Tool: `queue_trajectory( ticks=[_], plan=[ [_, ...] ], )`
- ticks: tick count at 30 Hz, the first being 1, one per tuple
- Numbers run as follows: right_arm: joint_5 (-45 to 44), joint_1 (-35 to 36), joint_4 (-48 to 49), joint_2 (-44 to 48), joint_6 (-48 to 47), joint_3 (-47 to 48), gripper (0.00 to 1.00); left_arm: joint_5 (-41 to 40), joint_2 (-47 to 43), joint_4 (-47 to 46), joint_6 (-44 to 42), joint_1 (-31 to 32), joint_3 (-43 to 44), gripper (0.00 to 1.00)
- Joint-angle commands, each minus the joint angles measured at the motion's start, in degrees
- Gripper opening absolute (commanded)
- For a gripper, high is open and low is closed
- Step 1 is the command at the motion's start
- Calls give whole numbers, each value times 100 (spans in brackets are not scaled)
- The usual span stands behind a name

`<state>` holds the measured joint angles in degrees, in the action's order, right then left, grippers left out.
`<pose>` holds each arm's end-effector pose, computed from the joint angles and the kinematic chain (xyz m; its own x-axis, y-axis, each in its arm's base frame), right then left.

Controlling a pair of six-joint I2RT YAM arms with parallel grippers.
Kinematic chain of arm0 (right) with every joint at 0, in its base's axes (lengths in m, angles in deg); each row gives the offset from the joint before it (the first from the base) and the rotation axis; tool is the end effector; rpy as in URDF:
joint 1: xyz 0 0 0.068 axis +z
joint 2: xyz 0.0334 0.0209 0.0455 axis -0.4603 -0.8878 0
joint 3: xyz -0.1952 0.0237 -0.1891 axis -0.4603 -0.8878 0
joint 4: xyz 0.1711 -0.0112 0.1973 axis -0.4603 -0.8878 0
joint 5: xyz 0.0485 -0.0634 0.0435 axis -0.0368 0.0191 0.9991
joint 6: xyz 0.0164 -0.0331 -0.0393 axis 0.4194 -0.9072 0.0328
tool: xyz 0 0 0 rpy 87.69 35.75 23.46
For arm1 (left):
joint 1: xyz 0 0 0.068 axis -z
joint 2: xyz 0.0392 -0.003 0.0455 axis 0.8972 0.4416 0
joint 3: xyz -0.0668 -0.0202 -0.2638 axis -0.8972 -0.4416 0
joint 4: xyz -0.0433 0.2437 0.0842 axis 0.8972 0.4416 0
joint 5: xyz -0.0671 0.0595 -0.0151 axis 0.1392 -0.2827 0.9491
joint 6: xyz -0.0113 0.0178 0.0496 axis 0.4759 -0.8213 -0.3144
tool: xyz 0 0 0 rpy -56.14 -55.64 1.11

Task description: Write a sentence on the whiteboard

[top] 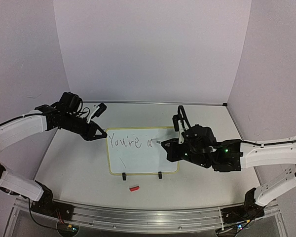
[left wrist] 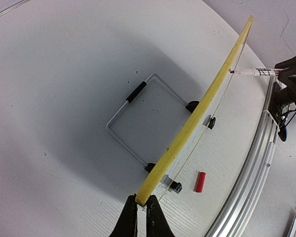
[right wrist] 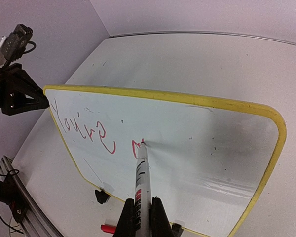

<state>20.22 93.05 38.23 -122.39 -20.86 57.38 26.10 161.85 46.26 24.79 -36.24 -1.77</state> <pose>0.1346 0.2711 0.2667 -0.5440 0.0205 -0.8388 -0.5512 0.7450 0.3757 0.2315 -0.1409 0.2757 -0.5849 0.4078 -0.7011 0.7603 0.5768 -0.2988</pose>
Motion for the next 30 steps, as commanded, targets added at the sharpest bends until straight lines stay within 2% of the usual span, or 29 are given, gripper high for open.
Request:
queue_trajectory(
  ticks=[1, 13, 30],
  plan=[
    [90, -13, -48, -49, 249, -64, 0, -187, 123, 286, -114, 40, 106, 0],
    [223, -13, -62, -103, 284, -45, 0, -178, 126, 289, -115, 39, 104, 0],
    [-301, -16, 264, 120, 63, 41, 0, -186, 151, 282, -113, 40, 105, 0]
  ],
)
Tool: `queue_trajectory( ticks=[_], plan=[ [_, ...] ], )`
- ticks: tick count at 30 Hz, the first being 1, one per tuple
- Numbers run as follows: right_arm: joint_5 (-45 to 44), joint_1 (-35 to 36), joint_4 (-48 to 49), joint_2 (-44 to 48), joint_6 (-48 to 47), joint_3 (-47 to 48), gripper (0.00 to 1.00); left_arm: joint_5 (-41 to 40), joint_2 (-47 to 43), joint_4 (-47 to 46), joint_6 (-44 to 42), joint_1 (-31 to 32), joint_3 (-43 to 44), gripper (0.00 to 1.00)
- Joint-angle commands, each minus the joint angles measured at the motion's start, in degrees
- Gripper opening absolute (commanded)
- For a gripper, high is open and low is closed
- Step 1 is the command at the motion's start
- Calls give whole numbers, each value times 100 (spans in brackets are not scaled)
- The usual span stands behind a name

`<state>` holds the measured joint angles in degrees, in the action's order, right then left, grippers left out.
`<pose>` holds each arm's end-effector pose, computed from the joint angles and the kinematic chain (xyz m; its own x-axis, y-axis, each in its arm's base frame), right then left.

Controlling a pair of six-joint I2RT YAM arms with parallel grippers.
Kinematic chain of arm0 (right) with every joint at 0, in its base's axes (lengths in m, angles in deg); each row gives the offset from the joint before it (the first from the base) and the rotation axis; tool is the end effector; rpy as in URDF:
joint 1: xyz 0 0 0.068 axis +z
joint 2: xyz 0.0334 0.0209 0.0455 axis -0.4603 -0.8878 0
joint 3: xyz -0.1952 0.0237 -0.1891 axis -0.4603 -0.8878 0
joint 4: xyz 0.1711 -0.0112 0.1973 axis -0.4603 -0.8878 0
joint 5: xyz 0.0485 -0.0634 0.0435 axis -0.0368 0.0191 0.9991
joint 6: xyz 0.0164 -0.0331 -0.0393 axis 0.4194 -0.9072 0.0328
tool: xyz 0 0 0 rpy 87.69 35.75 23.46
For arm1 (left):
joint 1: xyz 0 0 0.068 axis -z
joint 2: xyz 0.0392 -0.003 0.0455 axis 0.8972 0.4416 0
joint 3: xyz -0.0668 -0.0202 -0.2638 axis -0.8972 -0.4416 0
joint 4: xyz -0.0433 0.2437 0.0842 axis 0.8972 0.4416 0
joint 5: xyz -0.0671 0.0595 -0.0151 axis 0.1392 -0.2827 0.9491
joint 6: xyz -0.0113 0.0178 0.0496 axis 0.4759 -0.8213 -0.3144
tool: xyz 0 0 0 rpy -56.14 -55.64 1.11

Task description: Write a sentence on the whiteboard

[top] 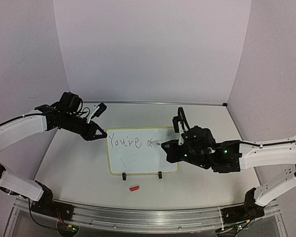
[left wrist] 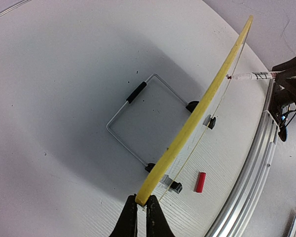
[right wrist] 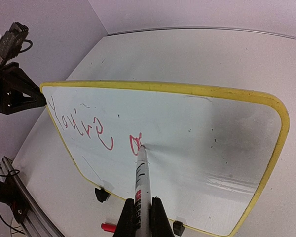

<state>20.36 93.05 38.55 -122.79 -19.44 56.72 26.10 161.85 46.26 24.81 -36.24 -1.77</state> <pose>0.1345 0.2712 0.2613 -0.5628 0.0283 -0.8261 -0.5367 0.7476 0.3912 0.2315 -0.1409 0.2757 -0.5852 0.4076 -0.7010 0.7601 0.5770 -0.2990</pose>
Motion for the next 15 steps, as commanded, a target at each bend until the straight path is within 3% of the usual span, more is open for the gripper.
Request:
queue_trajectory(
  ticks=[1, 15],
  plan=[
    [-324, -14, 247, 160, -79, 101, 0, -186, 156, 282, -114, 40, 106, 0],
    [-466, -10, 180, 332, 72, -96, 0, -187, 157, 284, -114, 41, 103, 0]
  ],
)
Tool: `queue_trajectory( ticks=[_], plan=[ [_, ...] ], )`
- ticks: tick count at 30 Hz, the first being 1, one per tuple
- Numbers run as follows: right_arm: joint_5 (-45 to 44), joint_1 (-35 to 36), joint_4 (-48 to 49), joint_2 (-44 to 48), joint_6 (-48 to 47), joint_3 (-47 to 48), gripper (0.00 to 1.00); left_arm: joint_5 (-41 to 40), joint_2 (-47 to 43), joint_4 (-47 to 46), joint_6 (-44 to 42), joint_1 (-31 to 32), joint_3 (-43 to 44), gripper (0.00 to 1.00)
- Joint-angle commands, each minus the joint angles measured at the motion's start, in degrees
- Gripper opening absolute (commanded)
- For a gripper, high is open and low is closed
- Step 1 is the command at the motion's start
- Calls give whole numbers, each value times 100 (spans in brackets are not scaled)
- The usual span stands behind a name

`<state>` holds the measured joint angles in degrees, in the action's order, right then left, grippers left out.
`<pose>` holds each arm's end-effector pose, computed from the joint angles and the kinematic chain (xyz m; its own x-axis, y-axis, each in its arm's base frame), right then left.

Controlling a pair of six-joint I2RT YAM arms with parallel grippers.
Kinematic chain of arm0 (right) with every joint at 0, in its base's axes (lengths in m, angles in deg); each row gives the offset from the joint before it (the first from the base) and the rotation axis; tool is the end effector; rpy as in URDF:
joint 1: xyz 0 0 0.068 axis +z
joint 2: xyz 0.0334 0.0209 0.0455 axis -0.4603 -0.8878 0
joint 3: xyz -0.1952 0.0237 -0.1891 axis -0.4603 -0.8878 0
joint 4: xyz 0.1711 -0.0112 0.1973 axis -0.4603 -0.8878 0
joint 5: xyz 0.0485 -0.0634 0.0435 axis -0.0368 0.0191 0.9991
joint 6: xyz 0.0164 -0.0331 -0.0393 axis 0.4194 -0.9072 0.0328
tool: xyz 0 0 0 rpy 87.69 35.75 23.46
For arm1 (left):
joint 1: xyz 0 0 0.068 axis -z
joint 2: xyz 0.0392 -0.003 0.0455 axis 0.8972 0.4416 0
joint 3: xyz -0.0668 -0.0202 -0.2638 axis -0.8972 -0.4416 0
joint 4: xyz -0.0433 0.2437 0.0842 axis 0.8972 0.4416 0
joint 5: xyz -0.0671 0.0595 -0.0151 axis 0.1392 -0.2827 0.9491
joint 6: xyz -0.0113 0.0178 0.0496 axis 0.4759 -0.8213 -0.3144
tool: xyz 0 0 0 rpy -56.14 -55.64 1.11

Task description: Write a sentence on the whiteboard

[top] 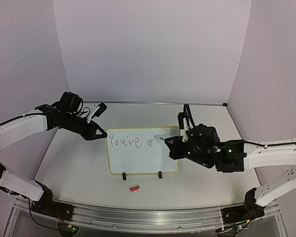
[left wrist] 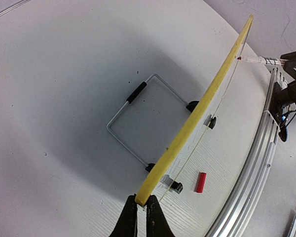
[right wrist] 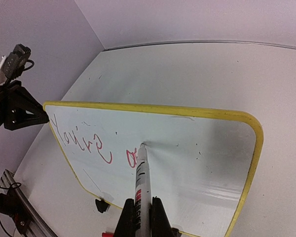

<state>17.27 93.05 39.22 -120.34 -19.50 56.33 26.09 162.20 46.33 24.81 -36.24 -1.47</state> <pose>0.1332 0.2638 0.2723 -0.5264 0.0832 -0.8461 -0.5156 0.7601 0.3956 0.2327 -0.1415 0.2758 -0.5865 0.4083 -0.6995 0.7595 0.5774 -0.2997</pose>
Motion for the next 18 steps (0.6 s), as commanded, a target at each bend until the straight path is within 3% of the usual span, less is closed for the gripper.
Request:
queue_trajectory(
  ticks=[1, 18],
  plan=[
    [-122, -10, 79, 62, 102, -57, 0, -187, 124, 279, -114, 40, 74, 0],
    [198, -17, -271, -113, 409, -171, 0, -166, 102, 277, -112, 40, 68, 0]
  ],
)
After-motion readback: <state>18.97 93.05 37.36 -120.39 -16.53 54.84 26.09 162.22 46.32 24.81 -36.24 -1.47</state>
